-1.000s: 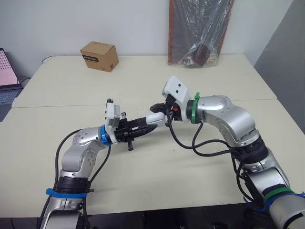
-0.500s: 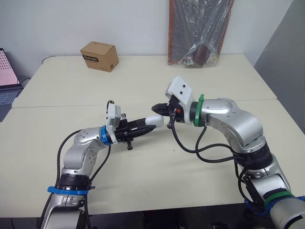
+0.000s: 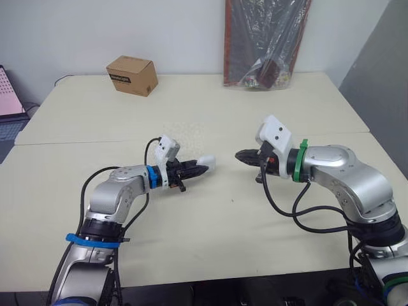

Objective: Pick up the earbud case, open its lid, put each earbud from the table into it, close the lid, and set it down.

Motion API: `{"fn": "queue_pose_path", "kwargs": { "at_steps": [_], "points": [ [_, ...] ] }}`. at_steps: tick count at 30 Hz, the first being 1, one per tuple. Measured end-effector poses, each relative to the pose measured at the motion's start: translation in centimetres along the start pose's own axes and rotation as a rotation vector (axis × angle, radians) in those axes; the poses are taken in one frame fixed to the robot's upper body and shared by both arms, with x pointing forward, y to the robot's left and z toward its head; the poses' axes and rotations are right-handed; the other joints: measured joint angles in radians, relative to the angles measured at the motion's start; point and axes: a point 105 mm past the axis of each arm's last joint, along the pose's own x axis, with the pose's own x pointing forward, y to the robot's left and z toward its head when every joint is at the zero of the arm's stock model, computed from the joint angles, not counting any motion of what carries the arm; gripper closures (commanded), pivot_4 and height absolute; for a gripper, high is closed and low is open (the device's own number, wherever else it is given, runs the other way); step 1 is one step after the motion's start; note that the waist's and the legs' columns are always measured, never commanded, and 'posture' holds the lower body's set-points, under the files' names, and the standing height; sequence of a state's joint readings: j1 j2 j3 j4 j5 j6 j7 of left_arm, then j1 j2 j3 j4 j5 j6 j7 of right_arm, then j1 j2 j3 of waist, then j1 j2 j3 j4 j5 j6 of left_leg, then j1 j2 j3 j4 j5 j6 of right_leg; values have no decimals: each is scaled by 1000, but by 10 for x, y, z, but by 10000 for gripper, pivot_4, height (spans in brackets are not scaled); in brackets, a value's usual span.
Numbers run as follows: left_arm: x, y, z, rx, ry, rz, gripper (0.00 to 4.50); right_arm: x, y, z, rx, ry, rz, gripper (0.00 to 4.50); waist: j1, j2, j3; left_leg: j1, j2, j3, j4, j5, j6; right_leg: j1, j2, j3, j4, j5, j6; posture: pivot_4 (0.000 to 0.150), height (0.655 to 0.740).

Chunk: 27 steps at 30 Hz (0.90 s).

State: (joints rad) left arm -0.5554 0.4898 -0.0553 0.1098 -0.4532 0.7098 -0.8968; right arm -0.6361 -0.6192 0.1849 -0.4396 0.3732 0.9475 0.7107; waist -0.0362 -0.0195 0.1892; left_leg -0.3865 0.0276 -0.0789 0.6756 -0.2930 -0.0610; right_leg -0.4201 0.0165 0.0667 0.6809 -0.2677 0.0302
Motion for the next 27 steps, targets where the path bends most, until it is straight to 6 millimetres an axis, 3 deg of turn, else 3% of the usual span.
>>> {"fn": "queue_pose_path", "kwargs": {
  "at_steps": [8, 24, 27],
  "points": [
    [18, 13, -7, -59, 101, 68, 36935, 0, 1, -15, 46, 25, -13, 44396, 4, 0, 0, -1, -1, 0, 0, 0, 0, 0, -1, 0, -1, 0, 0, 1500, 7400],
    [24, 17, -6, -67, 142, 74, 36935, 4, 5, -6, 43, -6, 4, 44396, 4, 0, 0, 1, -1, 0, 1, 0, 0, 1, -1, 0, 0, 0, 0, 1500, 7400],
    [24, 19, -10, -79, 168, 85, 27335, 4, 6, -5, 40, -10, 8, 45000, 4, 0, 0, 2, -1, 0, 1, 0, 0, 2, -1, 0, 0, 0, 0, 1500, 7400]
  ]
}}
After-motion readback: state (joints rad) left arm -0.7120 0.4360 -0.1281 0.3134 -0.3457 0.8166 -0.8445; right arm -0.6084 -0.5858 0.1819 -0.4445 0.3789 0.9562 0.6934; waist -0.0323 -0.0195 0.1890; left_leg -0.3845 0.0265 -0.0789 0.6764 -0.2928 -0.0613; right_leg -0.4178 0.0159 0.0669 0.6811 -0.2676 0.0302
